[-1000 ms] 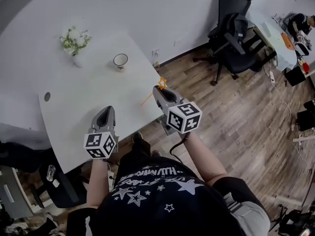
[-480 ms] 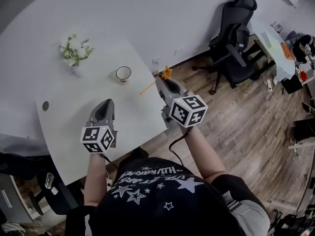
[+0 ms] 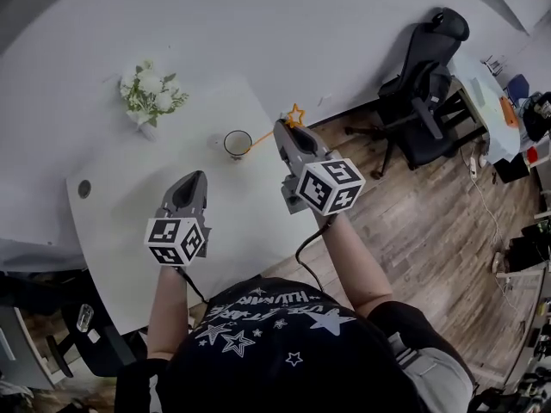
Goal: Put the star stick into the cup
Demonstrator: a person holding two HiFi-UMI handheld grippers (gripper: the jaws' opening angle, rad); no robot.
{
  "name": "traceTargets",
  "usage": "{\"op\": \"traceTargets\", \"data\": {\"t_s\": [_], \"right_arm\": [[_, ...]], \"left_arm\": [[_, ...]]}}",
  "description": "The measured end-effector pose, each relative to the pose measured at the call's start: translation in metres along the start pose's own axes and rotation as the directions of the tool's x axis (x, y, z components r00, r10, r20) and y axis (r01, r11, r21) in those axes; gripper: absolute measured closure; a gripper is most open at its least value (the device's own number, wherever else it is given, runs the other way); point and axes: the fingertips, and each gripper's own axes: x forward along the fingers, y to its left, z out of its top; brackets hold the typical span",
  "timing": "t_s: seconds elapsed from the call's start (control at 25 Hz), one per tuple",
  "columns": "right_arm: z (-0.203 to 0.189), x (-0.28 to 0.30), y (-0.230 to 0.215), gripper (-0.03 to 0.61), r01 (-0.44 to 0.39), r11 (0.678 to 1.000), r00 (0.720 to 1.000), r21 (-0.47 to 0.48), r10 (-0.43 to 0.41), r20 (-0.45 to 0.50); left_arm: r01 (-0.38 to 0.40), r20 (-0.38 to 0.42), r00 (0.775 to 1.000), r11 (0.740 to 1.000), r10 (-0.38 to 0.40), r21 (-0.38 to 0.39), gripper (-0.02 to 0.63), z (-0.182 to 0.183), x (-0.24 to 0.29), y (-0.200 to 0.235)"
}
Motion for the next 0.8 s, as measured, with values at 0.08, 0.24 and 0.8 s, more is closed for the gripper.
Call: {"op": "traceTargets", "data": {"t_s": [0.08,0.24,0.8], "right_arm": [[-0.007,0.016,0.000,0.551,0.006,1.000,1.000,-0.018,-0.006,-0.016],[-0.034,0.042,0.000,0.551,0.016,0.998,0.997,-0.058,-0.021,-0.080],[-0.102,0.077,-0.016,0.549,0.075,0.996,0.973,-0.037,-0.081,-0.216]], "left_arm": [[0.000,-0.001,1.000,1.000,0.000,-0.011,0.609,0.000,0.006,0.010],[0.005,-0.020,1.000,1.000,-0.005,-0.022,0.609,-0.007,0.017,0.028],[0.040,-0.102,0.994,0.994,-0.049,-0.098,0.609,-0.039,0.036,0.053]]}}
